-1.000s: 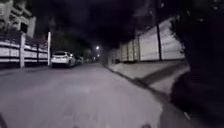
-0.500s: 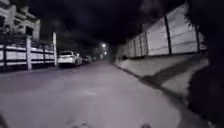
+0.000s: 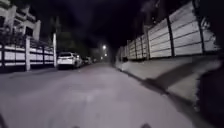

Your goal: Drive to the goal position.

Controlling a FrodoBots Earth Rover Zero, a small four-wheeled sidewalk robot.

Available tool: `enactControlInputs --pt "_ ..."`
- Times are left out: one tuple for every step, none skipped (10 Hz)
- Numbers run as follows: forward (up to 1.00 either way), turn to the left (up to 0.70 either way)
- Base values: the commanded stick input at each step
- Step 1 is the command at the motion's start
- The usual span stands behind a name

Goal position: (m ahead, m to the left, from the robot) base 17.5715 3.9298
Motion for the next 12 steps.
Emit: enactControlInputs --pt "0.5 0.0" --pt "0.5 0.0" --pt "0.5 0.0" --pt "0.5 0.0" --pt "0.5 0.0" --pt "0.5 0.0" --pt "0.5 0.0" --pt "0.5 0.0" --pt "0.5 0.0" --pt "0.5 0.0" --pt "0.5 0.0" --pt "0.5 0.0"
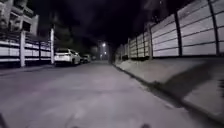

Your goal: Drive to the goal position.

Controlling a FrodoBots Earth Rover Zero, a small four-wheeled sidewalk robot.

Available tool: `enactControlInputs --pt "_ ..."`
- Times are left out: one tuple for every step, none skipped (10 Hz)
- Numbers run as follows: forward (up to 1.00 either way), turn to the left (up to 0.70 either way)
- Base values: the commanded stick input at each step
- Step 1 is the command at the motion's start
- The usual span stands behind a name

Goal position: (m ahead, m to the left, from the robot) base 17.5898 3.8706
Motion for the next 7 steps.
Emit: enactControlInputs --pt "0.5 0.0" --pt "0.5 0.0" --pt "0.5 0.0" --pt "0.5 0.0" --pt "0.5 0.0" --pt "0.5 0.0" --pt "0.5 0.0"
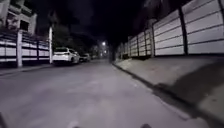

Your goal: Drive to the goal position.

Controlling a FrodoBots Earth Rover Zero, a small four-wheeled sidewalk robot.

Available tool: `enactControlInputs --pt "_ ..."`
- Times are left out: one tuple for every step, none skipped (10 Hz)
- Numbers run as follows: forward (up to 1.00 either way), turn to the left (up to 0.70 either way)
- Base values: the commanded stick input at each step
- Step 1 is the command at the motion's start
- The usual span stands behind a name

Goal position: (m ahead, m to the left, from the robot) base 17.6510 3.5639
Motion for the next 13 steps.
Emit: enactControlInputs --pt "0.5 0.0" --pt "0.5 0.0" --pt "0.5 0.0" --pt "0.5 0.0" --pt "0.5 0.0" --pt "0.5 0.0" --pt "0.5 0.0" --pt "0.5 0.0" --pt "0.36 0.0" --pt "0.0 0.0" --pt "0.0 0.0" --pt "0.0 0.0" --pt "0.0 0.0"
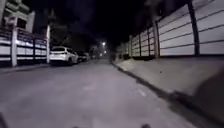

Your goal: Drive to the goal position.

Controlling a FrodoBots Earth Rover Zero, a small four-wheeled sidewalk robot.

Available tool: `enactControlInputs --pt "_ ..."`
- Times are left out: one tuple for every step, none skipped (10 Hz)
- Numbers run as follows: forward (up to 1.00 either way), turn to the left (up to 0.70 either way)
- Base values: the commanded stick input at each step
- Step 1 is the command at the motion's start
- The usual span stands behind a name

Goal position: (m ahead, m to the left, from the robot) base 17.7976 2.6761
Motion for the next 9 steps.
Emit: enactControlInputs --pt "0.0 0.0" --pt "0.0 0.0" --pt "0.0 0.0" --pt "0.0 0.0" --pt "0.0 0.0" --pt "0.17 0.0" --pt "0.5 0.0" --pt "0.5 0.0" --pt "0.5 0.0"
